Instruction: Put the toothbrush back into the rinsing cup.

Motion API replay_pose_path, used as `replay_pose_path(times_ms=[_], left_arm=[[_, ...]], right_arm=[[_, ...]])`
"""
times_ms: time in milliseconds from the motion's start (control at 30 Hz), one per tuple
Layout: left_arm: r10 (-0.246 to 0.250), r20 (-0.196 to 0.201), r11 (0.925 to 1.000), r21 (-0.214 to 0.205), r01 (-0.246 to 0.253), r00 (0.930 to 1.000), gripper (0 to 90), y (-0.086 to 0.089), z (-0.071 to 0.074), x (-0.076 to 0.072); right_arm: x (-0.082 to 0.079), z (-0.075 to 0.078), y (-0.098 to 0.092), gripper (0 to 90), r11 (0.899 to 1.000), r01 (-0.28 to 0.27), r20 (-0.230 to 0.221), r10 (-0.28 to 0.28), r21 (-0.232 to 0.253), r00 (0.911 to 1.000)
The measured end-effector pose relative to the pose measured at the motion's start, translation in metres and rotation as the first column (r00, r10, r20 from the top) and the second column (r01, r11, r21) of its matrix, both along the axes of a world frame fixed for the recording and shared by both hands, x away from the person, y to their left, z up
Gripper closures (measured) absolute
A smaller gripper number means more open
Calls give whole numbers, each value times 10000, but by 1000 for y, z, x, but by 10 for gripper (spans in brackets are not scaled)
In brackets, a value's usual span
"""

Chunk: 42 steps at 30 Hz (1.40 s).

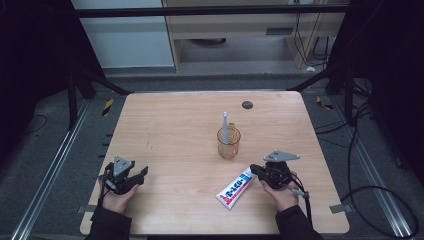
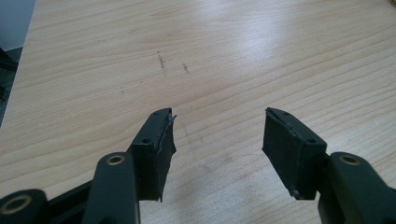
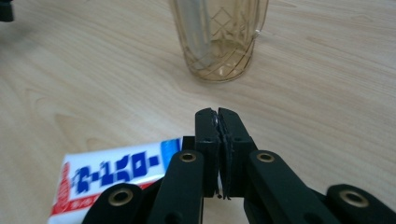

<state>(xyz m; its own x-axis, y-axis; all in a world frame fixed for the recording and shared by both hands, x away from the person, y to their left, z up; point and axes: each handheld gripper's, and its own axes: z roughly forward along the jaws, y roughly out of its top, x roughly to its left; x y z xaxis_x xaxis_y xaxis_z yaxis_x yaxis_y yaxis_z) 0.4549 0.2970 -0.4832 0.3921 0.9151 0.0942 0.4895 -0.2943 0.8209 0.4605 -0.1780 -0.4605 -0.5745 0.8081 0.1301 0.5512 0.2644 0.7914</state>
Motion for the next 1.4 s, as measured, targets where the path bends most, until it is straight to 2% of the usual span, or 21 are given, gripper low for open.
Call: replay_pose_path(times_ms=[33, 167, 367, 567, 700, 767, 1067, 1400], left_arm=[[3, 13, 10000, -10, -3, 10000, 421, 0, 0, 0], [-15, 5, 10000, 29, 15, 10000, 420, 0, 0, 0], [-36, 18, 10000, 33, 36, 10000, 420, 0, 0, 0], [-52, 18, 10000, 45, 52, 10000, 419, 0, 0, 0], [-56, 11, 10000, 49, 56, 10000, 418, 1, 0, 0], [-52, 16, 10000, 41, 52, 10000, 418, 1, 0, 0], [-52, 44, 10000, 4, 52, 10000, 418, 1, 0, 0], [-42, 69, 10000, -13, 43, 10000, 417, 1, 1, -1]], right_arm=[[9, -3, 1, 873, 10000, 54, -59, -54, -64, 10000], [20, -8, 5, 873, 9998, 130, -94, -131, -129, 9999], [25, -13, 7, 873, 9990, 103, -272, -115, -443, 9996], [23, -12, 5, 873, 9986, -23, -239, 11, -527, 9997], [21, -10, 5, 881, 9968, -123, -148, 111, -790, 9998], [18, -10, 4, 888, 9948, -144, -189, 125, -1009, 9997], [8, -10, -5, 894, 9915, -171, -351, 127, -1289, 9993], [-8, -10, -14, 895, 9915, -266, -497, 204, -1271, 9986]])
